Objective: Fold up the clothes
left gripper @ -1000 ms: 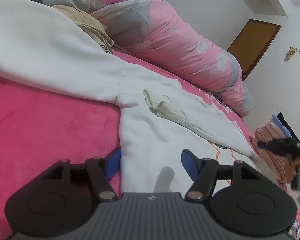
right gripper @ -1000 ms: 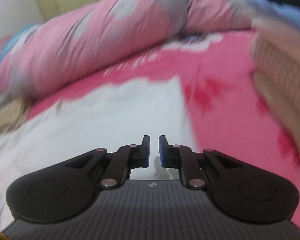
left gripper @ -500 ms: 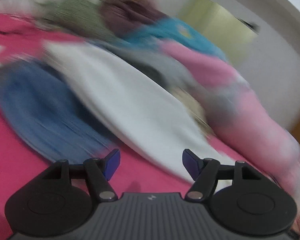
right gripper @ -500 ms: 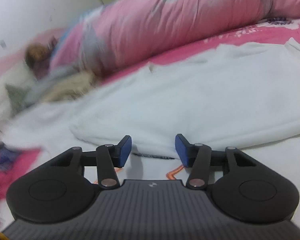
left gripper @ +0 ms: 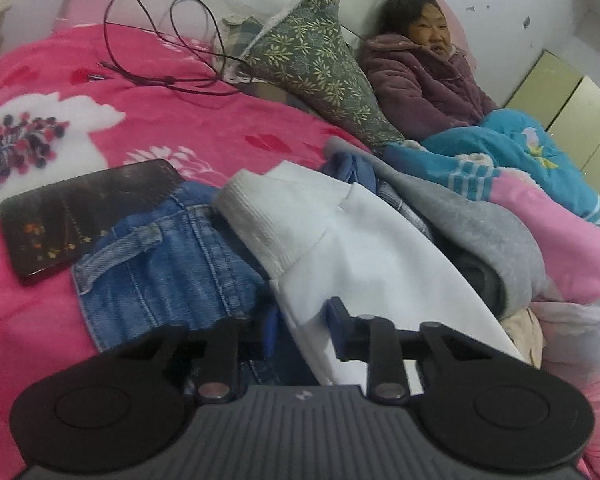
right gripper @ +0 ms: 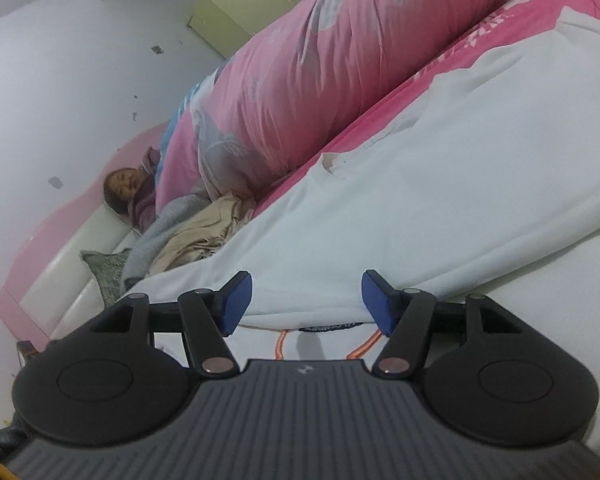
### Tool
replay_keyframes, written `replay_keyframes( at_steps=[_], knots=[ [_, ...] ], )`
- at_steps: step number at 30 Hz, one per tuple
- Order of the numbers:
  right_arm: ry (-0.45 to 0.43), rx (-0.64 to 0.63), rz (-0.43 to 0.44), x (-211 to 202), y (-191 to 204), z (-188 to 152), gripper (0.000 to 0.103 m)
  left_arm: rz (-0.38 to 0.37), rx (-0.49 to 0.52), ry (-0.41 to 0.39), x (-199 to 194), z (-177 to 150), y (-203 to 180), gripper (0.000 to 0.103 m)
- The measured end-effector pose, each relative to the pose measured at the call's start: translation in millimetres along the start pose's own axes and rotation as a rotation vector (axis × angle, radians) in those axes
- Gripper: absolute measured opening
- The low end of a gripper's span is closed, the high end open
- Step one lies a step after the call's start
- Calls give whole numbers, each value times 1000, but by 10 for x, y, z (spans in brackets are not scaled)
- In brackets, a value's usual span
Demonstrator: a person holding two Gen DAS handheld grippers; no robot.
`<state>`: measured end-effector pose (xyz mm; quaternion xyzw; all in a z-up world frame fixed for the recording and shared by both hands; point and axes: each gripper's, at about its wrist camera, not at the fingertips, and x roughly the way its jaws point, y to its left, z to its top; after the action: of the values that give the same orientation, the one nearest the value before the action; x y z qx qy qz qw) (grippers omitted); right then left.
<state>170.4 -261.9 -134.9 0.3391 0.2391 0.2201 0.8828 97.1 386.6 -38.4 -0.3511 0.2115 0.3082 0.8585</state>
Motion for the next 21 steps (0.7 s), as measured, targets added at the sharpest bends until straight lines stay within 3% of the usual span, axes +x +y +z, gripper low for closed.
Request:
replay_keyframes(
  at_steps=[6, 9, 11, 14, 19, 21],
  knots=[
    [-7, 21, 18, -10, -22, 9, 61, 40, 45, -41, -239, 31, -256, 4],
    [-7, 32, 22, -9, -27, 22, 61, 32, 86, -87, -417, 43, -465, 4],
    [-6, 35, 21, -11, -26, 26, 61, -12, 124, -124, -576, 26, -737, 4],
    [-7, 39, 18, -23, -30, 27, 61, -127, 197, -156, -875, -87, -1300, 3],
    [-22, 89, 39, -61, -97, 44, 61, -459, 422, -220, -1647, -629, -2668, 3],
    [-30, 116, 53, -85, -138, 56, 61, -605, 511, -207, -1961, -969, -3135, 4]
  ],
)
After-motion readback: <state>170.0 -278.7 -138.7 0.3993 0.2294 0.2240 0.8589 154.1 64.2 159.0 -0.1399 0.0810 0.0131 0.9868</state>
